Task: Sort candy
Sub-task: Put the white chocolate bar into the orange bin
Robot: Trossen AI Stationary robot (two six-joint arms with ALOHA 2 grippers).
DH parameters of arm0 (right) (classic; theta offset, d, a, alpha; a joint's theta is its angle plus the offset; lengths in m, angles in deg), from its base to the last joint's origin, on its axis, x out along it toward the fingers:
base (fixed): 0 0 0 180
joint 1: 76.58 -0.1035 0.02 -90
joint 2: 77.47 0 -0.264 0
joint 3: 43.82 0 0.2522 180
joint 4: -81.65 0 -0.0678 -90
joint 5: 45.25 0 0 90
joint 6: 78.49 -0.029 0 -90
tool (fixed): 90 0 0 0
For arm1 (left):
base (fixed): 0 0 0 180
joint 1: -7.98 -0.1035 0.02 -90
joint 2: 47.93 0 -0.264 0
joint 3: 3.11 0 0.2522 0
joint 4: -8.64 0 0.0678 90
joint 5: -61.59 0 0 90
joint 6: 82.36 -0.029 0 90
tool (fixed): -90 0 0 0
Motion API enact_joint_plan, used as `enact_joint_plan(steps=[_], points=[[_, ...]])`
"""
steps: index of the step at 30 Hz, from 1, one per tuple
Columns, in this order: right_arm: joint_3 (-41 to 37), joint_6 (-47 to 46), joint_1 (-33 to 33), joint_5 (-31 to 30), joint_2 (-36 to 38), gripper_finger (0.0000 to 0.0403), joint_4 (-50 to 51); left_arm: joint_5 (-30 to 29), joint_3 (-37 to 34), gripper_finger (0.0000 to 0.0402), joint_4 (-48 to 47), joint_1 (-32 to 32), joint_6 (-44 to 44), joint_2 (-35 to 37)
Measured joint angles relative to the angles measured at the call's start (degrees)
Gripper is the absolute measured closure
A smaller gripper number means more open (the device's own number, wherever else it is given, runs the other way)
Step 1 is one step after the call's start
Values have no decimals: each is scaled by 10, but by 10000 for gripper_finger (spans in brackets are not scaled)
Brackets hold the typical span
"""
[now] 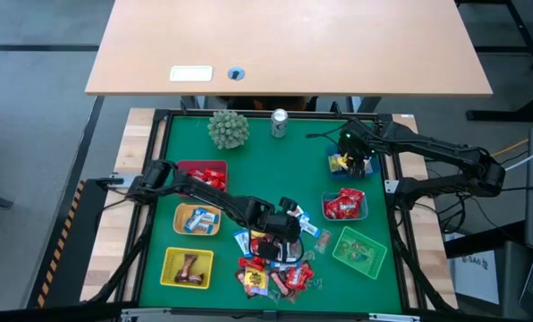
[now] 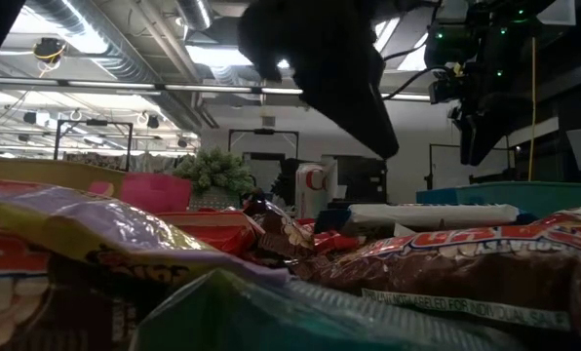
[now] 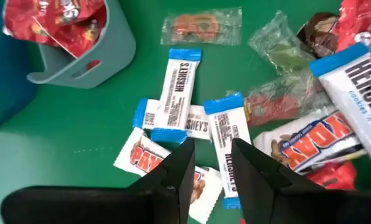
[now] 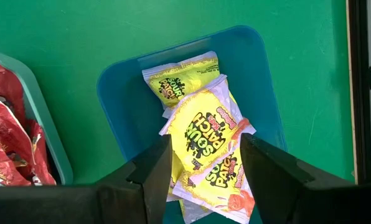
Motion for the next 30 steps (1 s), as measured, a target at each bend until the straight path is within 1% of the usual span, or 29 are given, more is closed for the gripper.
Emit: enact_joint_plan(steps=[4, 10, 15, 21, 23, 26, 28, 30], points=[[0, 0, 0, 0, 0, 214, 0, 0, 4, 309, -5, 0, 2, 1], [0, 0, 0, 0, 0, 214, 0, 3, 4, 309, -5, -4, 75, -10], [0, 0, 0, 0, 0, 214, 0, 62, 4, 302, 0, -12, 121, -29], [0, 0, 0, 0, 0, 214, 0, 67, 3, 271, 21, -15, 151, -46], [0, 0, 0, 0, 0, 214, 0, 71, 4, 256, 43, -17, 151, -51], [0, 0, 0, 0, 0, 214, 0, 76, 4, 236, 45, -17, 151, -64], [0, 0, 0, 0, 0, 214, -1, 76, 2, 227, 40, -17, 150, -70], [0, 0, 0, 0, 0, 214, -1, 74, 3, 222, 53, -17, 150, -76]])
